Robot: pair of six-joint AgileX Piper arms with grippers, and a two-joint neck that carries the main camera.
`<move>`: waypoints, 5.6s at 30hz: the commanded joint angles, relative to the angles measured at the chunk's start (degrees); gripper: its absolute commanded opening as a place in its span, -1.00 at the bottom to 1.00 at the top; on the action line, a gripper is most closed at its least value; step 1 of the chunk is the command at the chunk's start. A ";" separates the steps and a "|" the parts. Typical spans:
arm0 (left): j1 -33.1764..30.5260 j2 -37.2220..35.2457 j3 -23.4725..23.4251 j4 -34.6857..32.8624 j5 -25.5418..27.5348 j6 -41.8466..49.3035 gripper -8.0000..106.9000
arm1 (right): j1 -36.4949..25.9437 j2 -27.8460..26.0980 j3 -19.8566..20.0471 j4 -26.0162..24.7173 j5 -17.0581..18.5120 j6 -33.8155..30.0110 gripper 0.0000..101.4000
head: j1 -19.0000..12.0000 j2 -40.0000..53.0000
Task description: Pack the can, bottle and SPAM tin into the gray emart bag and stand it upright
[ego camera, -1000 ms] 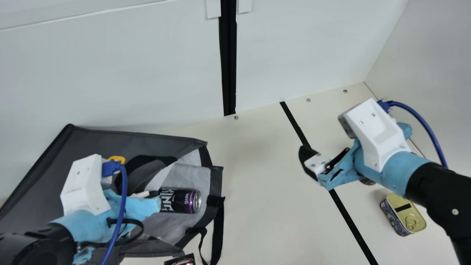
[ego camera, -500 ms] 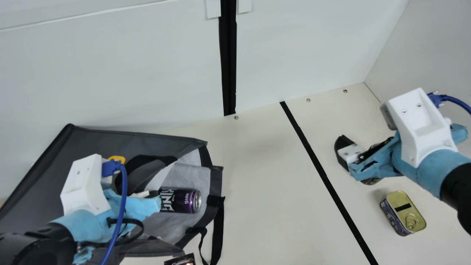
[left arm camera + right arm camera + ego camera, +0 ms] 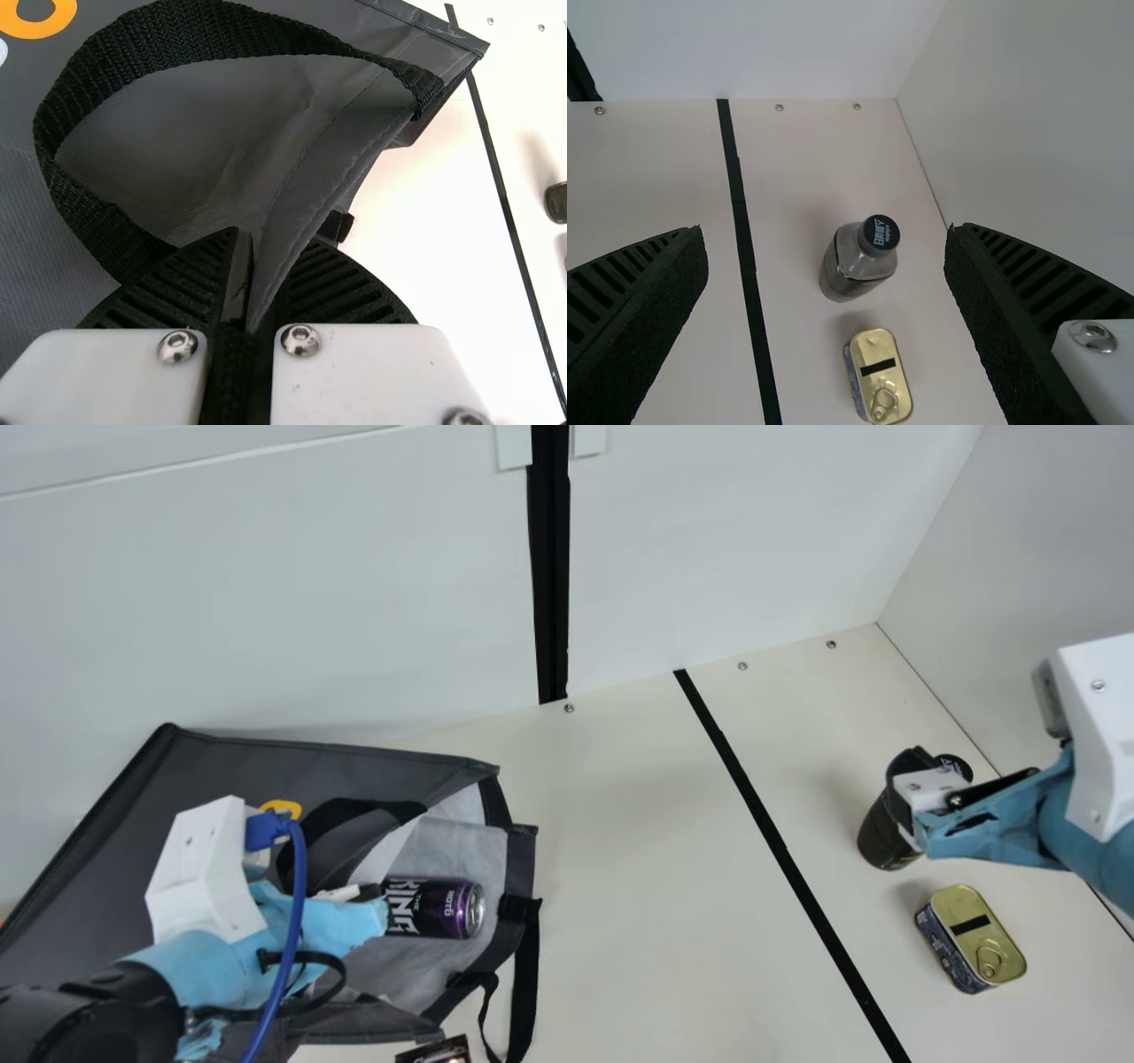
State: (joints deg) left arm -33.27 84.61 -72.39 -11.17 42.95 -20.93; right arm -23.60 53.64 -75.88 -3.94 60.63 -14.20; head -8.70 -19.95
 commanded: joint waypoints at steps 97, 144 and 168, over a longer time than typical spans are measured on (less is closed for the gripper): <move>0.00 0.00 0.00 0.00 0.00 0.00 -1.00 | -15.64 13.55 -4.11 4.33 3.54 -8.70 0.87 | -1.30 -0.05; 0.00 0.00 0.00 0.00 0.00 0.00 -1.00 | -14.28 35.50 -8.57 6.36 3.09 -11.00 0.87 | -1.30 -0.05; 0.00 0.00 0.00 0.00 0.00 0.00 -1.00 | -13.21 41.79 -9.81 7.00 2.86 -9.57 0.35 | -1.30 -0.05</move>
State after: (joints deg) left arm -33.27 84.61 -72.39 -11.17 42.95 -20.93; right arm -36.85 95.41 -85.69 2.95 63.55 -23.81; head -8.70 -19.95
